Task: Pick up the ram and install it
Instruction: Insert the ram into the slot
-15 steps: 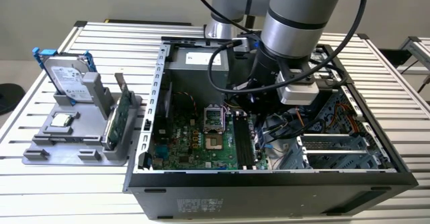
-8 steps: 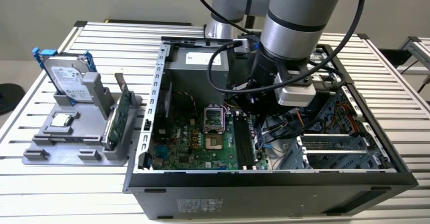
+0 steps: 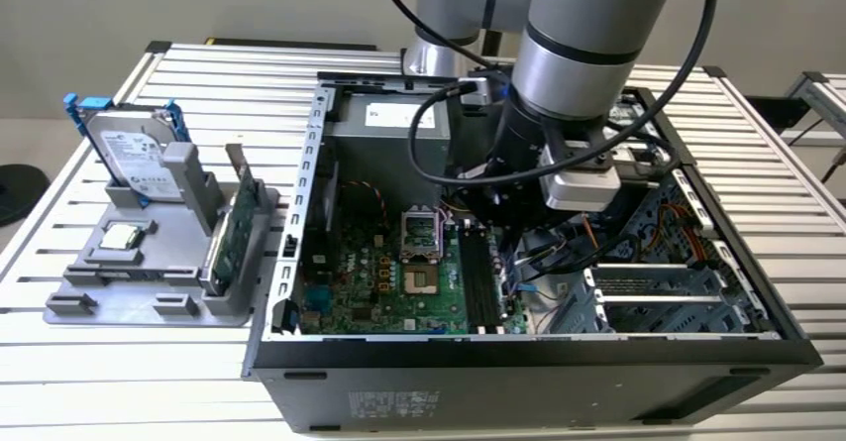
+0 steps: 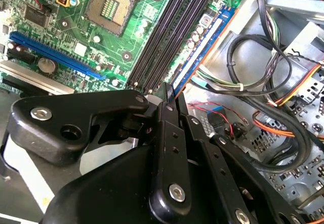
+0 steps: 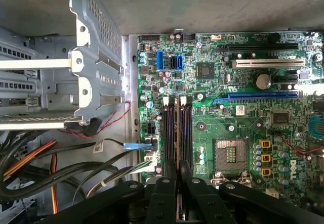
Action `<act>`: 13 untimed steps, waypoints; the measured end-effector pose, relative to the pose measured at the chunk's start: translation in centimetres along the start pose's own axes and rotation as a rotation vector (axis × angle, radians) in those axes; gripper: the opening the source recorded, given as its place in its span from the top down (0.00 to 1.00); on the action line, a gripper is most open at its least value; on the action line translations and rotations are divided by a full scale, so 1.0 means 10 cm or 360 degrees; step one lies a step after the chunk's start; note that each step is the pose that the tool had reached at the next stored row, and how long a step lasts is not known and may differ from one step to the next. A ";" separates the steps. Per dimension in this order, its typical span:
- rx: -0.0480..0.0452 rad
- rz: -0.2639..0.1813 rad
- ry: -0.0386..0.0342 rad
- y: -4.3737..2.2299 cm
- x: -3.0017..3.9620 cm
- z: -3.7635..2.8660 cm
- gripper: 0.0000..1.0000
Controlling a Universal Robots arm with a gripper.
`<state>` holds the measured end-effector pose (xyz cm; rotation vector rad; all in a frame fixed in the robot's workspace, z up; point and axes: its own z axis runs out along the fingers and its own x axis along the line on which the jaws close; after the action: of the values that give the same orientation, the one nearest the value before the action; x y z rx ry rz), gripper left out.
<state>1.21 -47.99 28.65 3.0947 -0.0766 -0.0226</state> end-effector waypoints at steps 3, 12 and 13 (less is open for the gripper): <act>-0.0001 0.0000 0.0001 -0.001 0.001 0.024 1.00; 0.0000 0.0000 0.0001 -0.002 0.000 0.039 1.00; 0.0000 0.0000 0.0001 -0.002 0.000 0.042 1.00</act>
<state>1.20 -47.99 28.23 3.0947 -0.0768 -0.0214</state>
